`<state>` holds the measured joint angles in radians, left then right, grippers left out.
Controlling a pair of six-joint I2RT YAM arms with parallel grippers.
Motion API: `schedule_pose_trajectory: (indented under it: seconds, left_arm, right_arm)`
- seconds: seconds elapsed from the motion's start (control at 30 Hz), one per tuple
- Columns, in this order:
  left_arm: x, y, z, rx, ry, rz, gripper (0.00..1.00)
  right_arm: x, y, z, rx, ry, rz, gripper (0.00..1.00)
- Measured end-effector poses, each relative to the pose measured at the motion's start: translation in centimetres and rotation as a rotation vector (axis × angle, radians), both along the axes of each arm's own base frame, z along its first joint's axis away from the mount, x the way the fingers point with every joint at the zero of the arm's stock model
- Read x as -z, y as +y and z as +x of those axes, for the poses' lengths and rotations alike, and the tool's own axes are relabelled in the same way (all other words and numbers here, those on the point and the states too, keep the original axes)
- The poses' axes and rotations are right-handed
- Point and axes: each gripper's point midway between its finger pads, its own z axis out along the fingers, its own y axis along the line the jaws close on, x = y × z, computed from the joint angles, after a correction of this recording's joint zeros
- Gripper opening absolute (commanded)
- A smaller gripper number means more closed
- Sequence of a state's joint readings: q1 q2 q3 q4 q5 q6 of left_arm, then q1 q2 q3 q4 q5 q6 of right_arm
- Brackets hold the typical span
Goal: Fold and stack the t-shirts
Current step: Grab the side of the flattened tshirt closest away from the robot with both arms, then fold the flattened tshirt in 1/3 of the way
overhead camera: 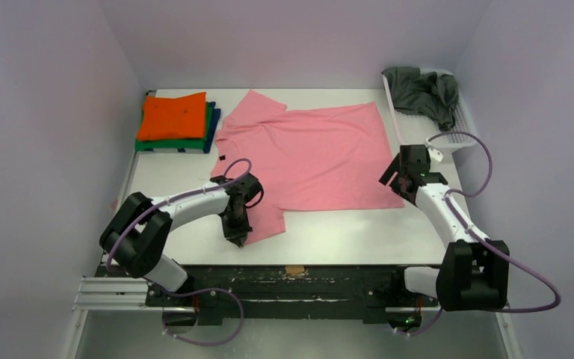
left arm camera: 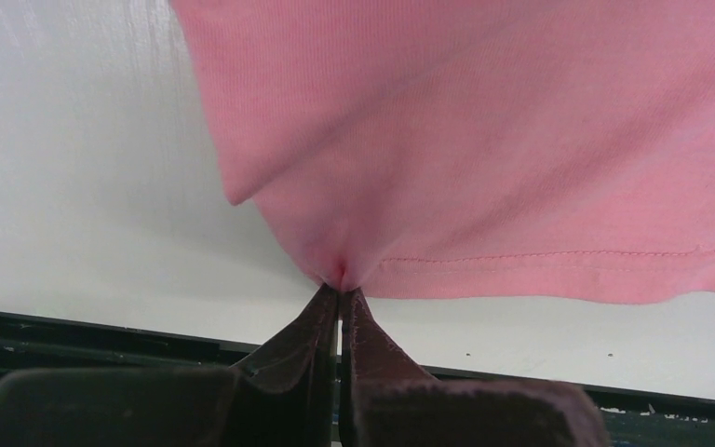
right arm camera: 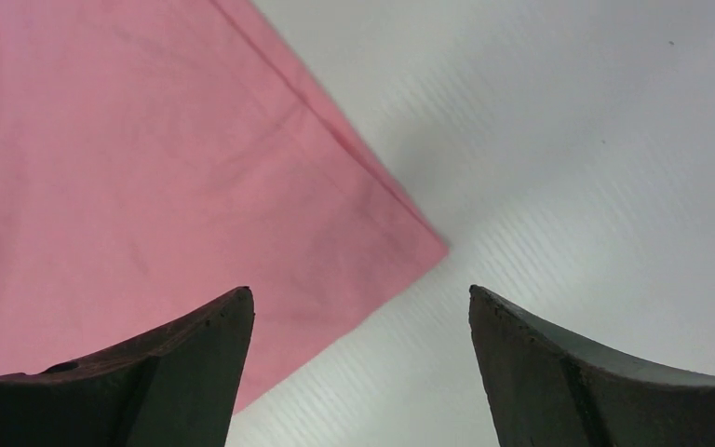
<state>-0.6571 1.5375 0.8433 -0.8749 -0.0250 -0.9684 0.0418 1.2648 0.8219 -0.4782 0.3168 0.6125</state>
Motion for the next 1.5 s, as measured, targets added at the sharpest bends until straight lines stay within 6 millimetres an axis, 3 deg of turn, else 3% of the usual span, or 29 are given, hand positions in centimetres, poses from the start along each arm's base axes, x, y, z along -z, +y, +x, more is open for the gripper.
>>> schedule_pose_trajectory:
  seconds: [0.1,0.23,0.5,0.63,0.7,0.8,0.97,1.1,1.37,1.5]
  left_arm:
    - [0.0,0.1,0.0,0.011,-0.001,0.001,0.0]
    - [0.0,0.1,0.0,0.02,-0.002,0.001,0.0]
    - [0.0,0.6,0.1,0.022,-0.013,0.024,0.0]
    - [-0.1,0.7,0.2,0.028,-0.017,0.03,0.0]
    - [-0.1,0.7,0.2,0.03,-0.017,0.03,0.0]
    - [-0.1,0.7,0.2,0.037,-0.017,0.03,0.0]
    - [-0.2,0.9,0.0,0.037,-0.014,0.034,0.0]
    - [-0.5,1.1,-0.6,0.035,-0.016,0.016,0.0]
    - [-1.0,1.3,-5.4,0.0,0.048,-0.091,0.0]
    - [-2.0,0.5,-5.5,0.02,0.044,-0.15,0.0]
  right_arm:
    - [1.6,-2.0,-2.0,0.087,0.054,-0.014,0.6]
    - [3.8,-3.4,-2.8,0.153,0.12,-0.001,0.43]
    - [7.2,-2.5,-3.7,0.152,0.212,0.054,0.4]
    - [7.6,-2.5,-3.2,0.153,0.206,0.06,0.37]
    - [7.6,-2.5,-3.0,0.153,0.201,0.06,0.26]
    - [7.6,-2.6,-2.7,0.154,0.194,0.059,0.01]
    - [7.5,-2.4,-2.7,0.154,0.19,0.074,0.0]
    - [7.5,-2.2,-4.1,0.156,0.236,0.08,0.0]
    - [6.9,-1.5,-8.1,0.153,0.331,0.099,0.0]
    - [7.0,-1.2,-9.0,0.13,0.368,0.108,0.0]
